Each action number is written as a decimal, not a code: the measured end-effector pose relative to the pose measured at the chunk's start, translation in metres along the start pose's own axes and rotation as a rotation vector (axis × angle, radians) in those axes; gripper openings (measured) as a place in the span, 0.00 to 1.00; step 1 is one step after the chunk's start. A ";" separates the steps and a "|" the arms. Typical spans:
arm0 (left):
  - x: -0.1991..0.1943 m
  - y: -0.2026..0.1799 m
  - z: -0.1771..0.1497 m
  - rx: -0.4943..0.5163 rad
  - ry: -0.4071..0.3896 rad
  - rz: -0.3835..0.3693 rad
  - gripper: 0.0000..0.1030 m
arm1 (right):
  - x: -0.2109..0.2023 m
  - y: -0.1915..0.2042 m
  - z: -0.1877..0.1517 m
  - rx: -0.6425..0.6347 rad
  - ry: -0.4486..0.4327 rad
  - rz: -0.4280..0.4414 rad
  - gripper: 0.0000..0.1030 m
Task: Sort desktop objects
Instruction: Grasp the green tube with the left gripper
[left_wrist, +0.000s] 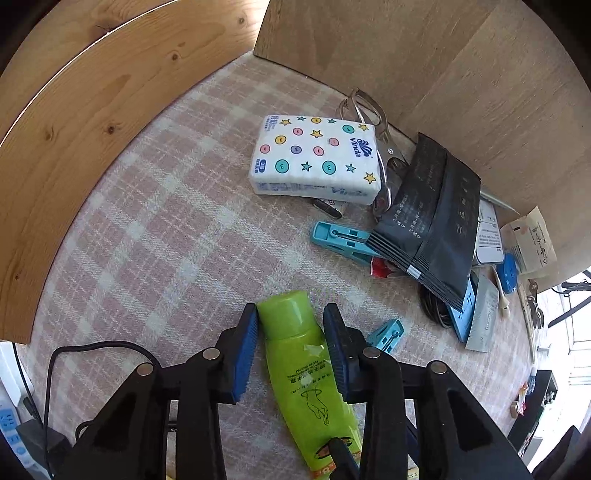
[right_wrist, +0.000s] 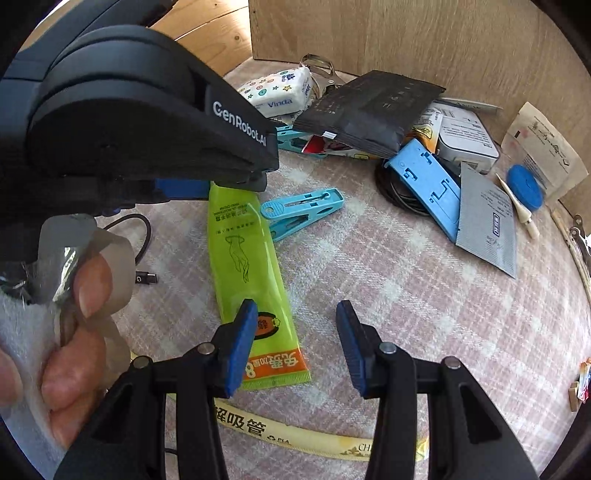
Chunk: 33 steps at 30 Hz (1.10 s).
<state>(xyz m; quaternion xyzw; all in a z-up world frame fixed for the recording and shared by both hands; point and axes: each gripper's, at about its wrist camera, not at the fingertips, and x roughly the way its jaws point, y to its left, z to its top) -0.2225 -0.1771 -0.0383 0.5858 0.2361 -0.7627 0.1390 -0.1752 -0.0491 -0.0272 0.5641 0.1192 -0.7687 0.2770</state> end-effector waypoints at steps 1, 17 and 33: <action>0.000 0.001 0.000 0.001 -0.001 -0.001 0.32 | 0.000 0.001 0.000 0.001 0.000 0.007 0.42; -0.004 0.023 -0.010 0.030 0.011 -0.104 0.29 | 0.001 0.026 -0.009 -0.133 0.020 0.077 0.55; -0.017 0.036 -0.012 0.007 -0.012 -0.155 0.28 | -0.001 0.009 -0.003 -0.042 0.042 0.274 0.12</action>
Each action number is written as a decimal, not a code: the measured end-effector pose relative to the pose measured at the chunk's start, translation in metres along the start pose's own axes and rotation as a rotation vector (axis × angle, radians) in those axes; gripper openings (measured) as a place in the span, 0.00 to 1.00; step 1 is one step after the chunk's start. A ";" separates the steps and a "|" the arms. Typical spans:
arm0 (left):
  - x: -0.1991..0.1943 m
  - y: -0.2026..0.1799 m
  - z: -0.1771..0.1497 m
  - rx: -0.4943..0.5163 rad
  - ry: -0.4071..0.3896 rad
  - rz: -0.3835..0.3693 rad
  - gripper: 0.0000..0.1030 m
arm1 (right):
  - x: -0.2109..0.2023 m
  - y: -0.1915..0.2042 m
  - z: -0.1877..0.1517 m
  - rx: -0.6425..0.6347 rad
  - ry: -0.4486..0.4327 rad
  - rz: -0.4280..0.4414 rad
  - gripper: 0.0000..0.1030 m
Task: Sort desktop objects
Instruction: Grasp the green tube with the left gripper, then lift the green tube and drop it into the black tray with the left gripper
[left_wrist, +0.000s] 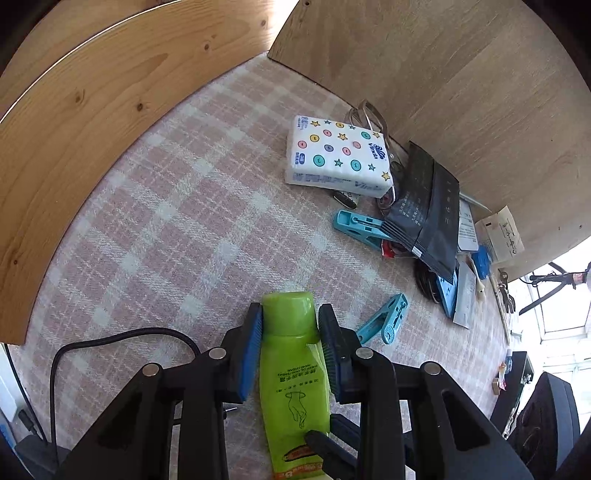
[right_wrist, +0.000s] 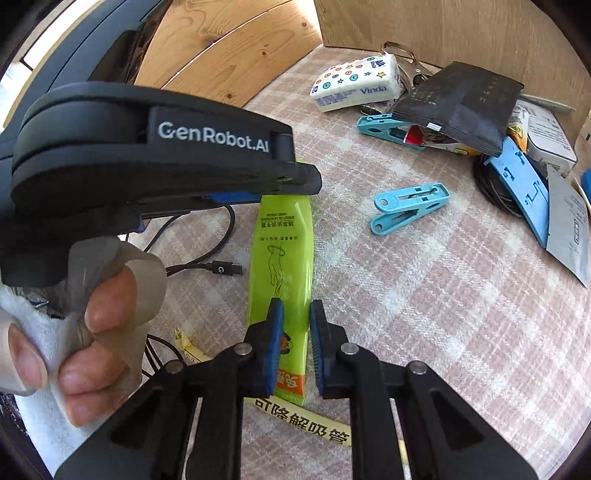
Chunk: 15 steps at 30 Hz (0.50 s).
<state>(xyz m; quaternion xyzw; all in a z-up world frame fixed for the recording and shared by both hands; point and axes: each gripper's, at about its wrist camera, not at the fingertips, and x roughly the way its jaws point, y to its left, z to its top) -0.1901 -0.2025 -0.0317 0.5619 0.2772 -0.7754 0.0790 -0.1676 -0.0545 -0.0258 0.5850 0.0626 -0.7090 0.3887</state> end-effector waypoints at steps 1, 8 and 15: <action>-0.003 -0.001 0.000 -0.001 -0.005 -0.003 0.27 | -0.002 -0.001 0.000 0.002 -0.002 0.003 0.11; -0.017 -0.020 0.001 0.045 -0.036 -0.004 0.27 | -0.021 -0.008 0.001 0.000 -0.053 -0.027 0.01; -0.031 -0.015 -0.012 0.063 -0.023 -0.054 0.27 | -0.016 -0.019 -0.002 -0.001 -0.046 -0.002 0.36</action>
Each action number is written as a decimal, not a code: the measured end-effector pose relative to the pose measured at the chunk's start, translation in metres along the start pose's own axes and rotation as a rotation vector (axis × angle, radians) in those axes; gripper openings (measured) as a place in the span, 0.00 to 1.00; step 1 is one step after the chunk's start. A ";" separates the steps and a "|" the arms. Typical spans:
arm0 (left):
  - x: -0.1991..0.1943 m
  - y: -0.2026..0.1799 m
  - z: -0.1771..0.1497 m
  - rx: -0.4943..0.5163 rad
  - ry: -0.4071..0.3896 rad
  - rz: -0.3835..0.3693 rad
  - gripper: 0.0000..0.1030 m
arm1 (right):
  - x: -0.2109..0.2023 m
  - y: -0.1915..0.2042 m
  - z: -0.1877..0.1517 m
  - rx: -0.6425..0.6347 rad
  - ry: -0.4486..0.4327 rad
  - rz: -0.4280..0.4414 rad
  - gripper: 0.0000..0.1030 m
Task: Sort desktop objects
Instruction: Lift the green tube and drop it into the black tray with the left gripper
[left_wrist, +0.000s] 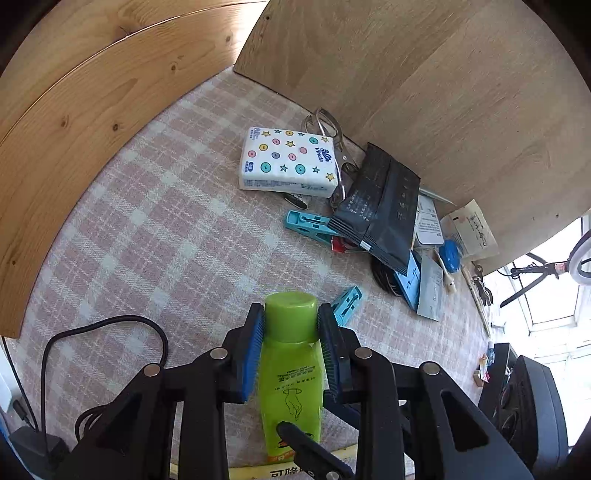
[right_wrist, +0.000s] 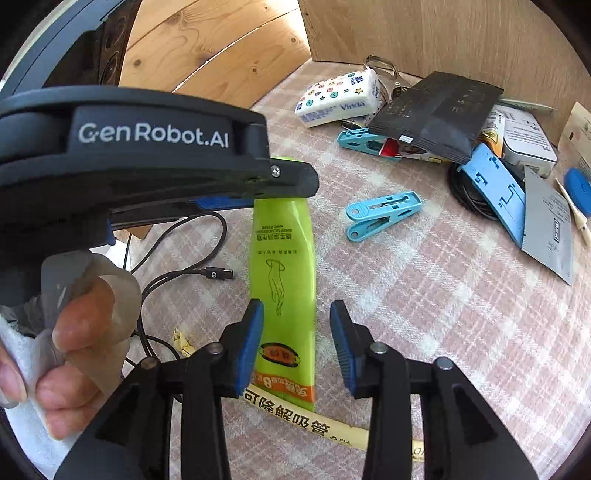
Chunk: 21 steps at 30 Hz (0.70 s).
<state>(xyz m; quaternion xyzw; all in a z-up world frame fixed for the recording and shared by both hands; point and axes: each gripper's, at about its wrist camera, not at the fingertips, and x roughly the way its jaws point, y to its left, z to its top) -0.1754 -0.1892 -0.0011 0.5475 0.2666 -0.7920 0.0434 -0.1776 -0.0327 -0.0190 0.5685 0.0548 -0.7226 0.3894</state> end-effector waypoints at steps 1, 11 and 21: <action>-0.002 -0.002 -0.001 0.010 -0.004 0.007 0.27 | 0.001 -0.001 0.000 0.005 -0.003 0.017 0.36; -0.015 -0.029 0.000 0.056 -0.034 0.025 0.27 | -0.016 -0.008 0.001 0.067 -0.032 0.063 0.16; -0.037 -0.114 -0.014 0.204 -0.058 -0.003 0.26 | -0.072 -0.009 -0.026 0.146 -0.139 0.044 0.13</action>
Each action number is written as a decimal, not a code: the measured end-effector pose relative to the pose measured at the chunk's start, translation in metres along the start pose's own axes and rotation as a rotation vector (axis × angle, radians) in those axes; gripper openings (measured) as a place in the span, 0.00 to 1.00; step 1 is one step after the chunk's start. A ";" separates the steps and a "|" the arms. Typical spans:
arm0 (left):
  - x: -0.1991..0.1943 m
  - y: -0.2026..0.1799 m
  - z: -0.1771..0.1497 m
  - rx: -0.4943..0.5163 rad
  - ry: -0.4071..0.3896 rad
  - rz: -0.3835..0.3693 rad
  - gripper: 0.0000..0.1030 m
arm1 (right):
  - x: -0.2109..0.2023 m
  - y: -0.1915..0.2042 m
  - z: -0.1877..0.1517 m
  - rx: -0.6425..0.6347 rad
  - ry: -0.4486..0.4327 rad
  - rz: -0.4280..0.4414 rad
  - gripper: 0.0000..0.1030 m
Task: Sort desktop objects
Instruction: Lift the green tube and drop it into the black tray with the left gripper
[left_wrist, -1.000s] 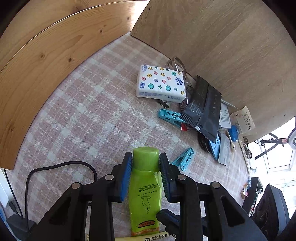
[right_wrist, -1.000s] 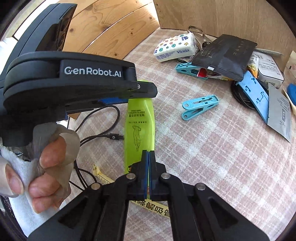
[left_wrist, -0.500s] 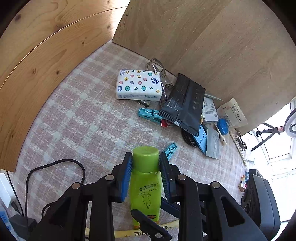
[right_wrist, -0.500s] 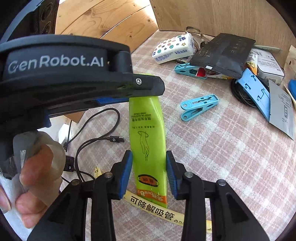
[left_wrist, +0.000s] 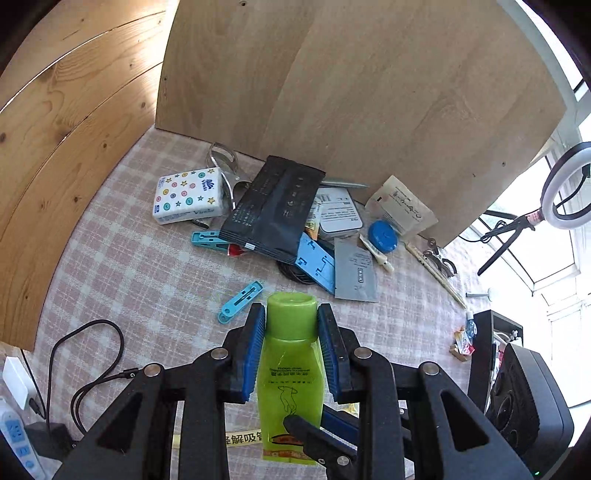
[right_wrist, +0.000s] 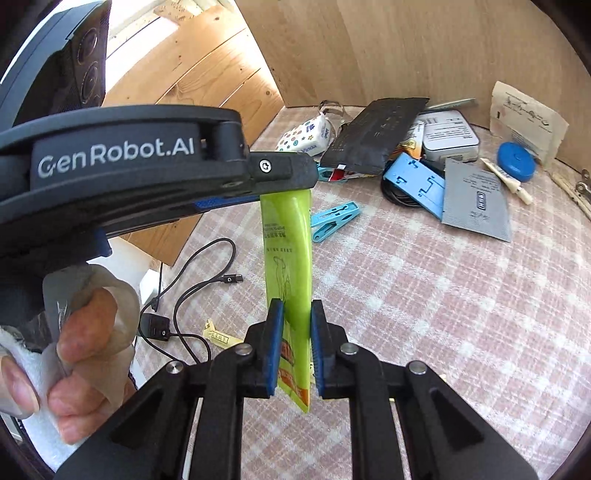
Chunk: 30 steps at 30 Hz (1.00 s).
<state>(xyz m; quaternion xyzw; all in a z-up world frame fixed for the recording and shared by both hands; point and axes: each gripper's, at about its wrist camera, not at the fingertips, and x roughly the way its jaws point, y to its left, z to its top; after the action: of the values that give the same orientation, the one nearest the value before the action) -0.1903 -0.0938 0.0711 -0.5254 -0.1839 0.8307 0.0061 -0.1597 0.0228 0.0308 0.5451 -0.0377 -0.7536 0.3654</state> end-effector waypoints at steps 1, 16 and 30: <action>0.000 -0.011 -0.001 0.018 0.001 -0.008 0.26 | -0.009 -0.004 -0.003 0.010 -0.013 -0.006 0.13; 0.041 -0.254 -0.068 0.347 0.130 -0.216 0.26 | -0.185 -0.146 -0.109 0.291 -0.164 -0.214 0.12; 0.070 -0.420 -0.162 0.540 0.260 -0.386 0.27 | -0.299 -0.237 -0.218 0.456 -0.156 -0.435 0.12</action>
<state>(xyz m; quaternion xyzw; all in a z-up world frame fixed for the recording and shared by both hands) -0.1567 0.3602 0.0797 -0.5619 -0.0512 0.7590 0.3249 -0.0533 0.4471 0.0725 0.5487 -0.1161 -0.8257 0.0601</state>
